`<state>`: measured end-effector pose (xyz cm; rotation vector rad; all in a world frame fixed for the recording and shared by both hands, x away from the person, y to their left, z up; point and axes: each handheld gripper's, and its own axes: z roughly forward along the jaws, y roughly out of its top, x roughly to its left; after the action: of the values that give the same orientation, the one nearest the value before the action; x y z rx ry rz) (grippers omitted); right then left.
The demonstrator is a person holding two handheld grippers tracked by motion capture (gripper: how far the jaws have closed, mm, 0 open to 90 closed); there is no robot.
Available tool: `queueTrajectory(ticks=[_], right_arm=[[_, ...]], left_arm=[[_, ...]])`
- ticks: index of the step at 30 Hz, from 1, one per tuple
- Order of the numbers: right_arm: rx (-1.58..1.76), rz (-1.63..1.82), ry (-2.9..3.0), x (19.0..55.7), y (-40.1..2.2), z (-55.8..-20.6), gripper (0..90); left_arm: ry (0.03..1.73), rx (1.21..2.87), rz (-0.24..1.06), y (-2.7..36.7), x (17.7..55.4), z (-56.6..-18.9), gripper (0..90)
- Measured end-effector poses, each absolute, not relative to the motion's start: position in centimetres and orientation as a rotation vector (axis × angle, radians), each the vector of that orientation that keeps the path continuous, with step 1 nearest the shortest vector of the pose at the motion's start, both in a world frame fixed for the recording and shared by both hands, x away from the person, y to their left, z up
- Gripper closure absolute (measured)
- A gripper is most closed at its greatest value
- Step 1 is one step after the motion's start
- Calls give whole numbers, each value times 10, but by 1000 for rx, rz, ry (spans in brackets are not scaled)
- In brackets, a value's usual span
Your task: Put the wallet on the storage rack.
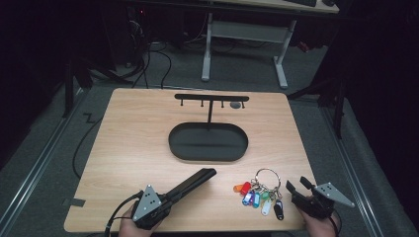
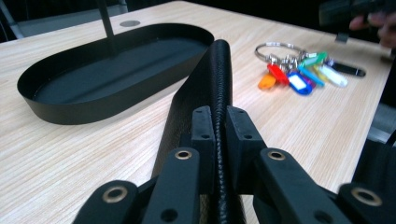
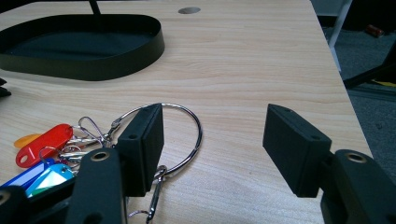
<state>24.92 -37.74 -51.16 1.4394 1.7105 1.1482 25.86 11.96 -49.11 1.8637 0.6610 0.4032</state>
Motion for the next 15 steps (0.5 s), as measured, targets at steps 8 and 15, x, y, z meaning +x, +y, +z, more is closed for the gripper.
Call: queueTrajectory(ticks=[8, 15], right_arm=[[1440, 1151, 1713, 250, -377, -511, 386], [1438, 1151, 1727, 251, -376, -512, 386]], left_arm=[[766, 1763, 387, 147, 269, -489, 828], [837, 1709, 374, 166, 279, -492, 821]])
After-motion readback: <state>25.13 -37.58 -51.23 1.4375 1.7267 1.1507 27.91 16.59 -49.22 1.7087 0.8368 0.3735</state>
